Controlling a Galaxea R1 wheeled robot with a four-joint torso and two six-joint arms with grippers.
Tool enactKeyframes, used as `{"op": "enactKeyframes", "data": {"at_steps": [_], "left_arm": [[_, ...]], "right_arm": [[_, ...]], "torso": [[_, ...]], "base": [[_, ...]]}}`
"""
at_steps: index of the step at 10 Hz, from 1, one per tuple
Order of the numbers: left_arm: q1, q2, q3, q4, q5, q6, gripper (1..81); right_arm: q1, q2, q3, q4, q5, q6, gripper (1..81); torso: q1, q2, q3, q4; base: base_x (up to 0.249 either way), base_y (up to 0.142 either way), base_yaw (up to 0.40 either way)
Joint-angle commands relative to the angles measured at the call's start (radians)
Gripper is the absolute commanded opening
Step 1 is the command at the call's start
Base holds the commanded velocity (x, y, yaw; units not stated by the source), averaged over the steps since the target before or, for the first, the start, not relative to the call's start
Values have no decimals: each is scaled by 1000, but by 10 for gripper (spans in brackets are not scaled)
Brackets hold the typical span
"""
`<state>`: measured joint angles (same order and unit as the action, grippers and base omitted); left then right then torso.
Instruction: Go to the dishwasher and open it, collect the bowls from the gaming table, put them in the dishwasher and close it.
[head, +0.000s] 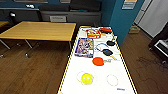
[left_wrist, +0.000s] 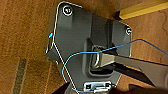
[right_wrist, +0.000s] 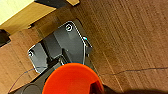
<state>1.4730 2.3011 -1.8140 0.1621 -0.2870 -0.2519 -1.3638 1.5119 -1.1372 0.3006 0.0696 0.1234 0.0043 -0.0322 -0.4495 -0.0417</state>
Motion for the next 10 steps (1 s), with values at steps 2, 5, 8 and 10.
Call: {"op": "enactKeyframes", "data": {"at_steps": [2,5,8,10], "left_arm": [[-102,-317,370,11,-4,-47,811],[-242,-452,555,-1,8,-52,811],[-413,-514,645,-65,32,-191,811],[-555,-518,665,-68,144,-274,811]], "right_arm": [[-162,177,-42,-130,256,-38,10],[-165,273,-68,-153,254,-38,10],[-166,343,-117,-152,254,-38,10],[-166,356,-121,-152,254,-38,10]], "torso": [[0,0,0,0],[0,0,0,0],[0,0,0,0],[0,0,0,0]], "base": [[0,0,0],[0,0,0],[0,0,0],[0,0,0]]}}
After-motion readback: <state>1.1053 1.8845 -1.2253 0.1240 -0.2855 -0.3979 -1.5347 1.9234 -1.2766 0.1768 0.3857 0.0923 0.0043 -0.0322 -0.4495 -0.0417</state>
